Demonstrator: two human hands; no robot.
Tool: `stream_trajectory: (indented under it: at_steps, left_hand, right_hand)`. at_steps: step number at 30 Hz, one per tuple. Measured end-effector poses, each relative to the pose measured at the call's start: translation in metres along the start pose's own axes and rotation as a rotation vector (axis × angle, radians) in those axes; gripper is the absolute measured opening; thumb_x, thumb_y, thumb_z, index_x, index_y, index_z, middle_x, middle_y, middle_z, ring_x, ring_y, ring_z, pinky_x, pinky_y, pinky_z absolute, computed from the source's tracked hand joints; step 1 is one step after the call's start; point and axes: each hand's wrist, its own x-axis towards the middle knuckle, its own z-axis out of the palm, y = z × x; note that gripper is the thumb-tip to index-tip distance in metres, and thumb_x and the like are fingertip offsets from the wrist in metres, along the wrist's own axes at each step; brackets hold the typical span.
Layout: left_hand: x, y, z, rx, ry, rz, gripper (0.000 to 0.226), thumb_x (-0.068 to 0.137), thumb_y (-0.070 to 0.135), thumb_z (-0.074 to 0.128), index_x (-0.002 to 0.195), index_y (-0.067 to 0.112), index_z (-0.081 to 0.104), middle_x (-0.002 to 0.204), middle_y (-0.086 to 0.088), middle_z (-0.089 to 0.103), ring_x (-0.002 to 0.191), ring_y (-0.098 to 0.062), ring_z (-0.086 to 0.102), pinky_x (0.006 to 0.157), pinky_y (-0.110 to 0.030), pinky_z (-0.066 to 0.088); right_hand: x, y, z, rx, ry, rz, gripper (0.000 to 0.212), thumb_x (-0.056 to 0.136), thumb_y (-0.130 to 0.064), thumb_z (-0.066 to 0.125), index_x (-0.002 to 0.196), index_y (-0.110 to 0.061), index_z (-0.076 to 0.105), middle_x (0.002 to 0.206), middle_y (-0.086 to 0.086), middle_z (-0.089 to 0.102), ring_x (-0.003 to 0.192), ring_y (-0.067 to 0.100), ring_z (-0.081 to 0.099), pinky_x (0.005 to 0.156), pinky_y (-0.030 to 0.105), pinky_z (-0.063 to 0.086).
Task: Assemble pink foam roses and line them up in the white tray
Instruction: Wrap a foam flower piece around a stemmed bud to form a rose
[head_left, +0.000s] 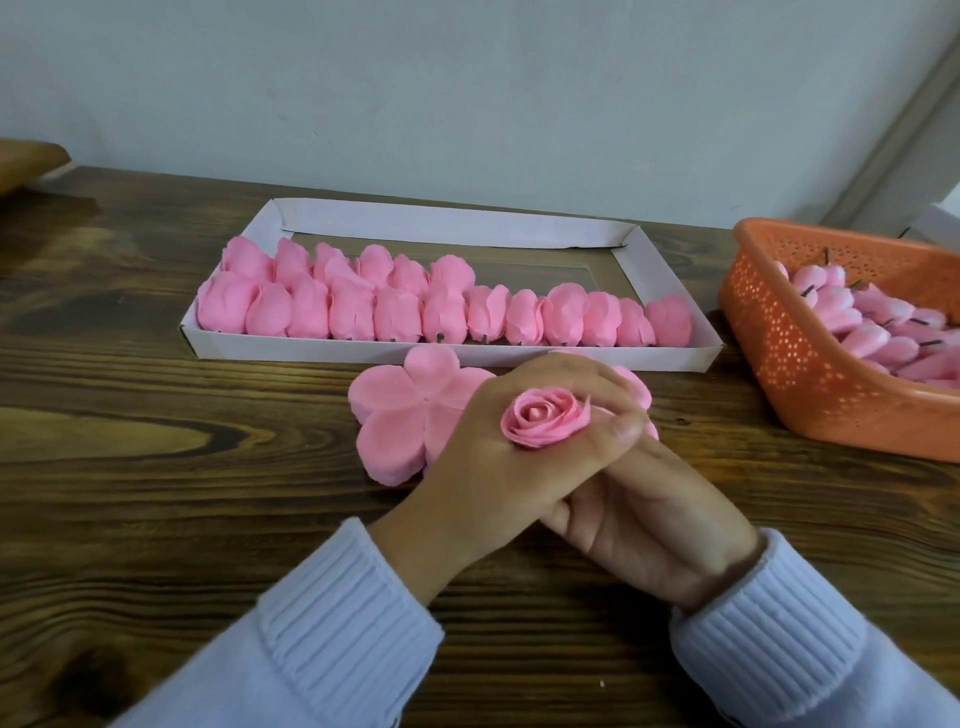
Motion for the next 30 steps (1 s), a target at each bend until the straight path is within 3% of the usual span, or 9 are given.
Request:
stream_trajectory:
  at_steps: [3, 8, 11, 13, 16, 19, 22, 24, 30]
  left_hand:
    - [0.0, 0.0, -0.001, 0.013, 0.012, 0.007, 0.014, 0.079, 0.006, 0.067, 0.085, 0.018, 0.07, 0.091, 0.011, 0.07, 0.095, -0.002, 0.065, 0.082, -0.013, 0.047]
    - [-0.001, -0.002, 0.0, -0.012, 0.017, -0.008, 0.014, 0.08, 0.005, 0.064, 0.085, 0.016, 0.07, 0.09, 0.013, 0.07, 0.095, -0.002, 0.065, 0.083, -0.013, 0.046]
    - [-0.002, -0.003, 0.001, -0.018, -0.004, -0.029, 0.015, 0.082, 0.005, 0.063, 0.094, 0.01, 0.069, 0.091, 0.01, 0.07, 0.093, -0.001, 0.066, 0.081, -0.012, 0.047]
    - [-0.002, -0.005, 0.003, -0.037, 0.033, -0.044, 0.022, 0.083, 0.008, 0.063, 0.105, 0.008, 0.064, 0.094, 0.007, 0.071, 0.091, -0.003, 0.068, 0.079, -0.014, 0.049]
    - [0.0, -0.009, 0.006, 0.014, 0.106, -0.049, 0.031, 0.086, 0.016, 0.061, 0.116, 0.013, 0.057, 0.107, -0.001, 0.068, 0.102, -0.011, 0.065, 0.091, -0.027, 0.051]
    - [0.002, -0.014, 0.009, 0.098, 0.111, -0.076, 0.035, 0.09, 0.023, 0.055, 0.122, 0.009, 0.055, 0.11, -0.006, 0.067, 0.107, -0.014, 0.063, 0.097, -0.036, 0.049]
    - [0.001, -0.018, 0.009, 0.09, 0.163, -0.117, 0.039, 0.09, 0.031, 0.053, 0.122, 0.011, 0.056, 0.099, -0.005, 0.07, 0.096, -0.015, 0.067, 0.086, -0.024, 0.053]
    - [0.0, -0.018, 0.01, 0.078, 0.208, -0.137, 0.045, 0.091, 0.038, 0.056, 0.125, 0.01, 0.056, 0.101, 0.002, 0.071, 0.096, -0.006, 0.067, 0.083, -0.018, 0.052]
    - [0.013, -0.016, -0.001, 0.113, 0.359, -0.134, 0.023, 0.094, 0.019, 0.056, 0.116, 0.023, 0.058, 0.091, 0.013, 0.069, 0.085, 0.007, 0.065, 0.073, -0.011, 0.049]
  right_hand:
    - [-0.002, -0.001, 0.001, 0.057, -0.058, -0.049, 0.039, 0.084, -0.013, 0.053, 0.121, -0.003, 0.057, 0.117, 0.01, 0.065, 0.112, 0.022, 0.062, 0.09, 0.034, 0.054]
    - [0.0, -0.001, 0.003, 0.085, -0.114, 0.029, 0.031, 0.085, -0.03, 0.069, 0.113, -0.019, 0.069, 0.119, 0.003, 0.066, 0.114, 0.016, 0.061, 0.093, 0.031, 0.052]
    - [0.0, 0.0, 0.003, 0.073, -0.043, 0.003, 0.025, 0.091, -0.022, 0.054, 0.11, -0.016, 0.069, 0.112, 0.004, 0.069, 0.108, 0.017, 0.065, 0.083, 0.03, 0.055]
    - [0.001, 0.0, 0.001, 0.101, -0.019, -0.05, 0.032, 0.086, -0.018, 0.055, 0.115, -0.009, 0.065, 0.112, 0.009, 0.068, 0.106, 0.02, 0.065, 0.082, 0.032, 0.057]
    - [0.003, -0.001, 0.0, 0.161, 0.021, -0.13, 0.054, 0.077, -0.014, 0.061, 0.128, 0.001, 0.052, 0.117, 0.017, 0.064, 0.108, 0.026, 0.063, 0.095, 0.037, 0.052]
    - [0.003, -0.003, -0.001, 0.201, 0.048, -0.216, 0.051, 0.072, -0.007, 0.063, 0.121, -0.001, 0.049, 0.109, 0.016, 0.067, 0.096, 0.024, 0.068, 0.083, 0.035, 0.058]
    - [0.002, -0.003, 0.0, 0.129, 0.117, -0.281, 0.027, 0.079, 0.0, 0.058, 0.106, -0.004, 0.052, 0.096, 0.013, 0.068, 0.079, 0.02, 0.069, 0.068, 0.032, 0.057]
    - [0.001, -0.002, 0.001, 0.064, 0.179, -0.339, 0.019, 0.079, 0.003, 0.054, 0.097, -0.002, 0.055, 0.09, 0.014, 0.067, 0.073, 0.019, 0.068, 0.062, 0.028, 0.056]
    - [0.003, 0.001, 0.003, -0.071, 0.295, -0.444, 0.042, 0.063, -0.008, 0.072, 0.105, -0.006, 0.068, 0.109, 0.014, 0.07, 0.103, 0.025, 0.065, 0.093, 0.034, 0.054]
